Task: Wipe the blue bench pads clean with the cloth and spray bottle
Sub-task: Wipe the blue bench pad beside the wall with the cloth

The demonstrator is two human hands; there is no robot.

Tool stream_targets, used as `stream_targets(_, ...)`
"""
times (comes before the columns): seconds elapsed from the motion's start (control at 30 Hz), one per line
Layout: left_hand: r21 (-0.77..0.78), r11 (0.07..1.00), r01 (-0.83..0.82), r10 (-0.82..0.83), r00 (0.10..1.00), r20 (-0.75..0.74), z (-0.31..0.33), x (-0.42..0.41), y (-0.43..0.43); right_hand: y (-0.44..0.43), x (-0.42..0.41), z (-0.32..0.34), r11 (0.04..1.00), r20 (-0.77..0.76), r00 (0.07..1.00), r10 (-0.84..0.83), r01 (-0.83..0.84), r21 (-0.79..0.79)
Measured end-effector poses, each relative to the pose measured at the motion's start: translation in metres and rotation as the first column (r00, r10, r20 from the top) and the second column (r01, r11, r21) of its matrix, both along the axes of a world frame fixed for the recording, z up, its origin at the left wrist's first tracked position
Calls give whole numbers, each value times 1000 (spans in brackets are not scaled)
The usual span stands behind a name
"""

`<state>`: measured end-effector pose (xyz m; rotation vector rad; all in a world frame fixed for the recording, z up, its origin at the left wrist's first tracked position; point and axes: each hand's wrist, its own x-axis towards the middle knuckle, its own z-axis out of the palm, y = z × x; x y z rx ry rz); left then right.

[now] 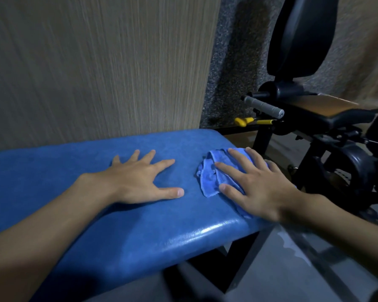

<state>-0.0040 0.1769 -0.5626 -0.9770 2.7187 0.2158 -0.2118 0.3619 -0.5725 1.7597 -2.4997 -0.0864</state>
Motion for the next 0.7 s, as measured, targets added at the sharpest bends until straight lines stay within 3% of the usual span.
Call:
stream_targets(0.27,-12,1000,24,-23,996,82,-4,-6,-5,-96,-30,-5,999,7,1000,-18,18,-26)
stream_targets(0.47,-26,999,34,-32,998,62,-11,-6,-8,-187,-54,0,997,90,994,-68,70,-27)
stream_targets(0.7,5,999,32,-33,999,21,-9,-3,-11,-174,-52,-1,998,111,993,-49,52,-21)
